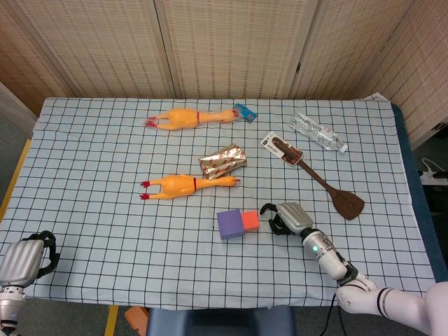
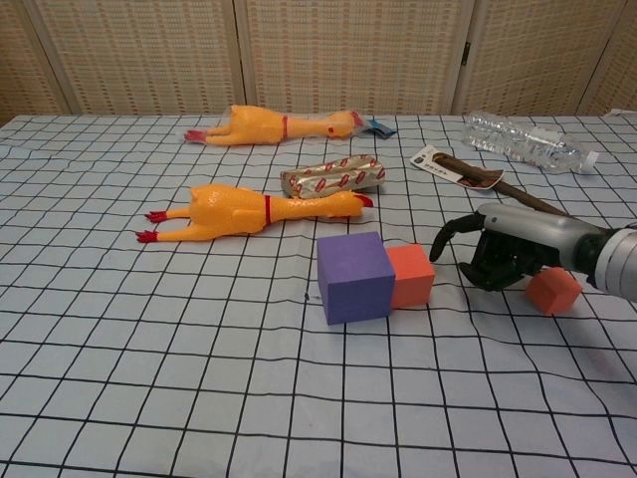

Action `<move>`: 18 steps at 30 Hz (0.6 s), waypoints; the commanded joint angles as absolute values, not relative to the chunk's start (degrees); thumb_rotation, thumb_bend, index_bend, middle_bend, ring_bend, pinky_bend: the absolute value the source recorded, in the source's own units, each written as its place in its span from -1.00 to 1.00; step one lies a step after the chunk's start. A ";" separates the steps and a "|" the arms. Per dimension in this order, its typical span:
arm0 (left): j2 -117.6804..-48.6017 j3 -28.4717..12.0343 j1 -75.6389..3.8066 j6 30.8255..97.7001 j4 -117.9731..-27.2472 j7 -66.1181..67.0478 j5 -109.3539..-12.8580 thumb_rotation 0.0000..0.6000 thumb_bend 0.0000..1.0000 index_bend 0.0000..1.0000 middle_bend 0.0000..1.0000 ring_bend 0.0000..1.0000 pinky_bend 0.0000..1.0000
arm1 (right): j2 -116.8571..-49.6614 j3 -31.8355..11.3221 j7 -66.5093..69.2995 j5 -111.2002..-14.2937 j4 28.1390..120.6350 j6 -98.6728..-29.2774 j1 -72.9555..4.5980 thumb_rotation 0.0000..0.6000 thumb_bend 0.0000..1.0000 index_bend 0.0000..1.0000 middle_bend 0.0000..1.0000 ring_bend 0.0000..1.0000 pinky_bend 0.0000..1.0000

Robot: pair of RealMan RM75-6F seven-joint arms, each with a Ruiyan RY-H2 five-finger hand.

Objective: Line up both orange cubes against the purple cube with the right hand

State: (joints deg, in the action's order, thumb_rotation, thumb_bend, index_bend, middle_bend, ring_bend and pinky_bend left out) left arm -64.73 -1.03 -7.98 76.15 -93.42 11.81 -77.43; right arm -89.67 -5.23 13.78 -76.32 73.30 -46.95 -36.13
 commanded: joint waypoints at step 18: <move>-64.78 -1.17 -7.99 76.03 -93.73 12.59 -76.74 1.00 -0.18 -0.47 -0.26 -0.21 0.03 | -79.60 -3.94 -3.45 -68.56 82.26 -49.06 -32.41 1.00 -0.68 -0.24 0.91 0.75 0.82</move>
